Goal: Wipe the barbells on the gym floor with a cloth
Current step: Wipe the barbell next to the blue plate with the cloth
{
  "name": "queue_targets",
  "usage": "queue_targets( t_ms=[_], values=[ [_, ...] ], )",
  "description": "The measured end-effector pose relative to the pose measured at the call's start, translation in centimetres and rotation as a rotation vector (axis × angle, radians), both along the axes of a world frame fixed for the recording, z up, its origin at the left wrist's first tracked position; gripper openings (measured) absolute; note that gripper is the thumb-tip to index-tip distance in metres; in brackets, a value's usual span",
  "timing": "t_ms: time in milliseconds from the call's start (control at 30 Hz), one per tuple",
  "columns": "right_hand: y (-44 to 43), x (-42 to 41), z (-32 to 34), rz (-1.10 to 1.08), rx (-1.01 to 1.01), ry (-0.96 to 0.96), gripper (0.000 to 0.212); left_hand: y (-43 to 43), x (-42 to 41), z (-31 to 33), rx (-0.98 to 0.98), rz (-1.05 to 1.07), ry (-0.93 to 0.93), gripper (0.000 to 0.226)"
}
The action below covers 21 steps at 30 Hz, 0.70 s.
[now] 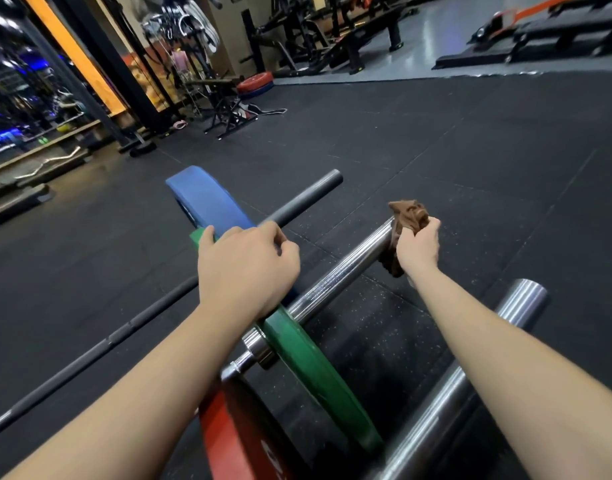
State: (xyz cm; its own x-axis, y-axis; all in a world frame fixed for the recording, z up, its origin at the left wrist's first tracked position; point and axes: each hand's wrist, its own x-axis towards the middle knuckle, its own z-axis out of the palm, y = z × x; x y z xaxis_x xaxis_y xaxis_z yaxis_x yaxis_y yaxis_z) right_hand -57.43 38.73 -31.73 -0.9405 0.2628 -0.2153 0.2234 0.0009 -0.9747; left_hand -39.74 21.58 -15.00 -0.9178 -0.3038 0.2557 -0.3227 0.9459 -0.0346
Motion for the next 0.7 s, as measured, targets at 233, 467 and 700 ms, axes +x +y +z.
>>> queue_targets(
  t_ms=[233,467,700],
  values=[
    [-0.7,2.5,0.6,-0.038,-0.144,-0.105,0.034,-0.4,-0.2,-0.6,-0.139,-0.027,-0.045,0.045],
    [-0.4,7.1,4.4,0.035,-0.058,-0.254,0.050,0.0,0.9,-0.4,-0.151,-0.061,-0.103,0.057],
    [1.3,14.6,20.4,0.116,-0.120,-0.480,0.041,-1.4,0.5,4.6,0.351,-0.136,-0.621,0.064]
  ],
)
